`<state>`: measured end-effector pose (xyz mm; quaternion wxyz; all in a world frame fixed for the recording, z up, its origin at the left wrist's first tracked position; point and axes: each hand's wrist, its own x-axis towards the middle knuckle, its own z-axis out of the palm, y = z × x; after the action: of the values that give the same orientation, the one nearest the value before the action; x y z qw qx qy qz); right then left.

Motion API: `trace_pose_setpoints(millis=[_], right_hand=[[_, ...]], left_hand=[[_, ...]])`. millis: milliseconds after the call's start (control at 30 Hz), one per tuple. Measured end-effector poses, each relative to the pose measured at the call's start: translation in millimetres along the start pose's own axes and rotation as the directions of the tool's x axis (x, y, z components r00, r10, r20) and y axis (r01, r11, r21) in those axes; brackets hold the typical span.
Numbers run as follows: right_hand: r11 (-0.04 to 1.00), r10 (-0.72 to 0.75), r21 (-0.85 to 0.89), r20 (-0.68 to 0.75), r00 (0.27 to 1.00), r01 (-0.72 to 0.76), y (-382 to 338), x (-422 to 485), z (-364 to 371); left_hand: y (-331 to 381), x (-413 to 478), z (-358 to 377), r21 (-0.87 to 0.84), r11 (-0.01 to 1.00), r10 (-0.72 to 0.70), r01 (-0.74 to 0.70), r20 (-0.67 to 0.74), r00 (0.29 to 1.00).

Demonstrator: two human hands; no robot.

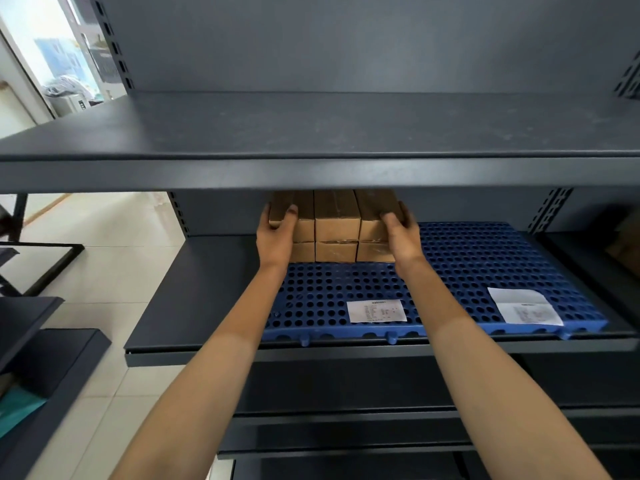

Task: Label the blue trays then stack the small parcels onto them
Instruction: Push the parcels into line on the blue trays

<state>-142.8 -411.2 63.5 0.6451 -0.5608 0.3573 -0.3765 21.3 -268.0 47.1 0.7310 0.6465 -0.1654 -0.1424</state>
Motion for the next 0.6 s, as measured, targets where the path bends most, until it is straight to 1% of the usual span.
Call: trace_pose_setpoints(millis=[67,200,333,600], right_hand=[[1.0,-0.003,-0.005,0.009,1.0,0.003,-0.5,-0.8,-0.5],[1.0,0.003,-0.001,0.016,1.0,-0.003,-2.8,-1.9,-1.5],[0.999,-0.005,-0.032,0.032,0.999,0.006,-4.7,-2.3,-2.8],[0.998,-0.011,-0.06,0.026,1.0,0.013,-6.0,-1.0,-0.5]], left_hand=[[0.3,1.3,-1.3,0.009,1.0,0.001,-0.001,0.007,1.0],[0.6,3.8,-7.4,0.032,0.999,0.012,-0.014,0.067,0.998],[3.8,5.6,-7.7,0.062,0.998,0.015,-0.019,0.052,0.999],[9.5,8.1,-7.7,0.078,0.997,-0.001,-0.004,0.065,0.998]])
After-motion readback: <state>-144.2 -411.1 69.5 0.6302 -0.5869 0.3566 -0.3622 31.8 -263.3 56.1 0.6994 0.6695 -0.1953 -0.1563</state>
